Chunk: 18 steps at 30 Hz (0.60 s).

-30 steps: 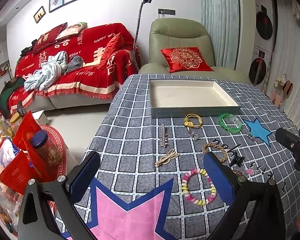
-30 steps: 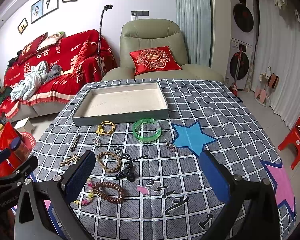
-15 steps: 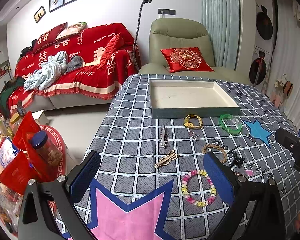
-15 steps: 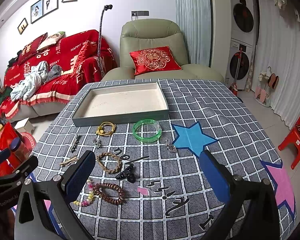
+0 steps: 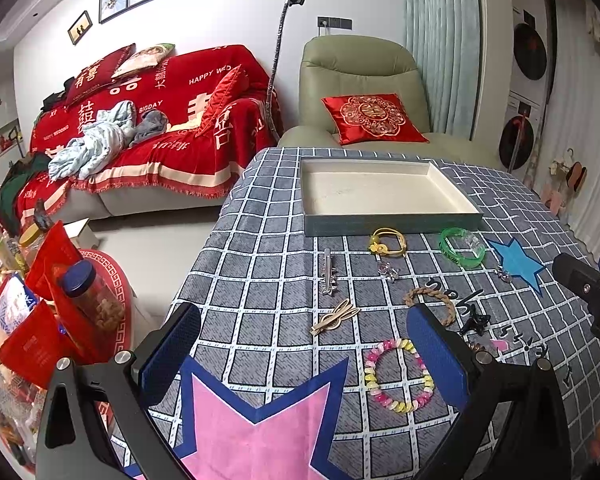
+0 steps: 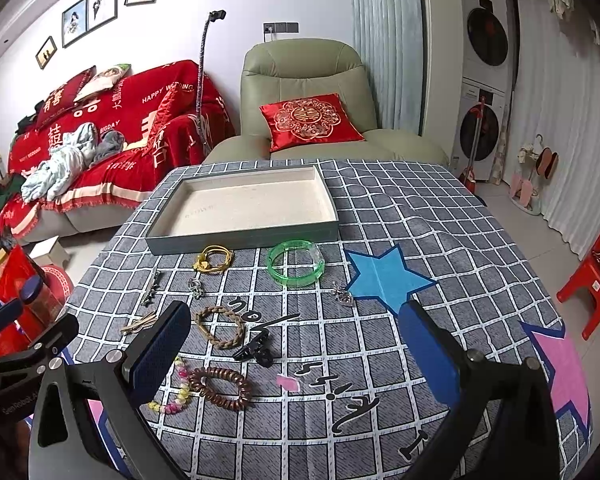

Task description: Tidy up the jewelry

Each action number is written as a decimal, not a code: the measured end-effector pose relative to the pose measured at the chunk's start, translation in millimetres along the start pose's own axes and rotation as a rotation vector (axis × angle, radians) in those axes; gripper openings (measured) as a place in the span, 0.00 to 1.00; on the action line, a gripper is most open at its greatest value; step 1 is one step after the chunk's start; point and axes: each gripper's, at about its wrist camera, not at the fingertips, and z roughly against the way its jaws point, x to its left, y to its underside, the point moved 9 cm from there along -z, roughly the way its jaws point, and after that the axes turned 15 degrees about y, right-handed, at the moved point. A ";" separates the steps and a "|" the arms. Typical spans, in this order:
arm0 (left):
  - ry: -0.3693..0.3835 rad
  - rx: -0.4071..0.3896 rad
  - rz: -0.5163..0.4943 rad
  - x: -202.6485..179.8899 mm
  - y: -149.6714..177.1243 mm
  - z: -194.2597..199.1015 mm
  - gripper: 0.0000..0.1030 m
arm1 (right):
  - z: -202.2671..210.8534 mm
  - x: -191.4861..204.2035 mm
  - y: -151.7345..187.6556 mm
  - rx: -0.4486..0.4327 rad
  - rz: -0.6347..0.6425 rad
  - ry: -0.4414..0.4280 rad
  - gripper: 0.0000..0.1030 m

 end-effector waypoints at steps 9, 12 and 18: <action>0.002 0.007 0.006 2.9 2.8 -1.1 1.00 | -0.2 0.2 0.0 0.001 -0.001 -0.001 1.00; 0.002 0.007 0.006 2.9 2.6 -1.6 1.00 | -0.1 0.4 0.0 0.001 -0.001 -0.001 1.00; 0.002 0.009 0.005 2.8 3.7 -1.6 1.00 | -0.3 0.5 0.0 0.002 -0.003 -0.002 1.00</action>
